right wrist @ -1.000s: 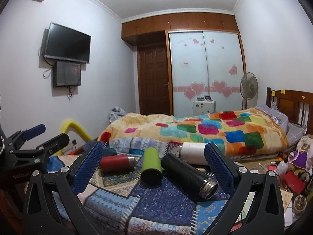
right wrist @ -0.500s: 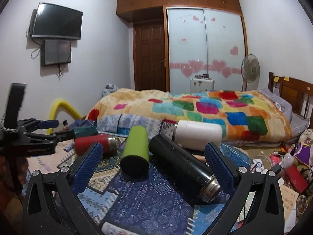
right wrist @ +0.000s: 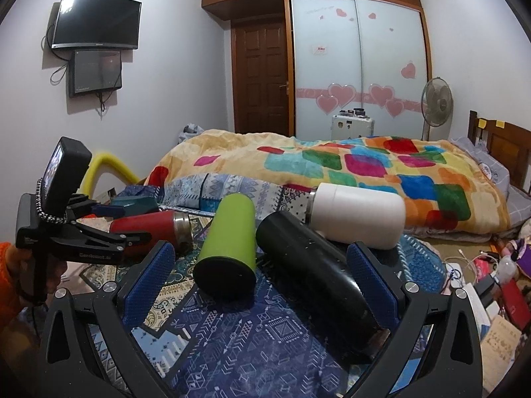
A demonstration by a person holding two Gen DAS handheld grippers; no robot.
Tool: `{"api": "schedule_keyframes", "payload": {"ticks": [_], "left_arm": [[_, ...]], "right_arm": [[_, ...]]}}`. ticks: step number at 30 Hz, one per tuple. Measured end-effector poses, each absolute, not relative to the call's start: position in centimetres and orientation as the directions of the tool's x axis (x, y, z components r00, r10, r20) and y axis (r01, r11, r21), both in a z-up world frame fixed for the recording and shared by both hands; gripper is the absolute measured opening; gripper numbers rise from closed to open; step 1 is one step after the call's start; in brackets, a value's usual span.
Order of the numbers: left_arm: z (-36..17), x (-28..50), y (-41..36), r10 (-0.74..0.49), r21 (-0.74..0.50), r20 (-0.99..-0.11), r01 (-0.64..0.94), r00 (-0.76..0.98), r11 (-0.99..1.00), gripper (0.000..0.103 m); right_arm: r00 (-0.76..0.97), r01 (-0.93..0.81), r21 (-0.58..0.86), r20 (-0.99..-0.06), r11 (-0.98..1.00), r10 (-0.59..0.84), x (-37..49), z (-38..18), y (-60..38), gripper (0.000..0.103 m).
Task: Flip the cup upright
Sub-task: 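Move the left tool down toward the lying red thermos and close on it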
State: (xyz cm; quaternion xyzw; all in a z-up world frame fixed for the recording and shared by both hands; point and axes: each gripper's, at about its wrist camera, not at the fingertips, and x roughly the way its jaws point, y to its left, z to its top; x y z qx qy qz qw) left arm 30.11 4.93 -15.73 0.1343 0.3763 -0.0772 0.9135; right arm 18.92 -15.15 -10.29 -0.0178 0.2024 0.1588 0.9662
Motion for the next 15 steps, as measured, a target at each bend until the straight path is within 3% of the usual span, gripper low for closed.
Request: {"api": "schedule_keyframes", "payload": {"ticks": [4, 11, 15], "left_arm": [[-16.1, 30.6, 4.7, -0.031, 0.208, -0.712, 0.253, 0.701, 0.945, 0.074], [-14.6, 29.4, 4.5, -0.158, 0.105, -0.742, 0.345, 0.651, 0.933, 0.074], [-14.8, 29.7, 3.4, -0.156, 0.115, -0.767, 0.372, 0.623, 0.921, 0.074]], "right_arm": [[0.862, -0.319, 0.029, -0.405, 0.947, 0.303, 19.3, -10.4, -14.8, 0.103], [0.86, -0.321, 0.032, -0.409, 0.947, 0.305, 19.6, -10.4, -14.7, 0.103], [0.86, -0.322, 0.039, -0.406, 0.946, 0.309, 19.8, -10.4, -14.6, 0.103]]}}
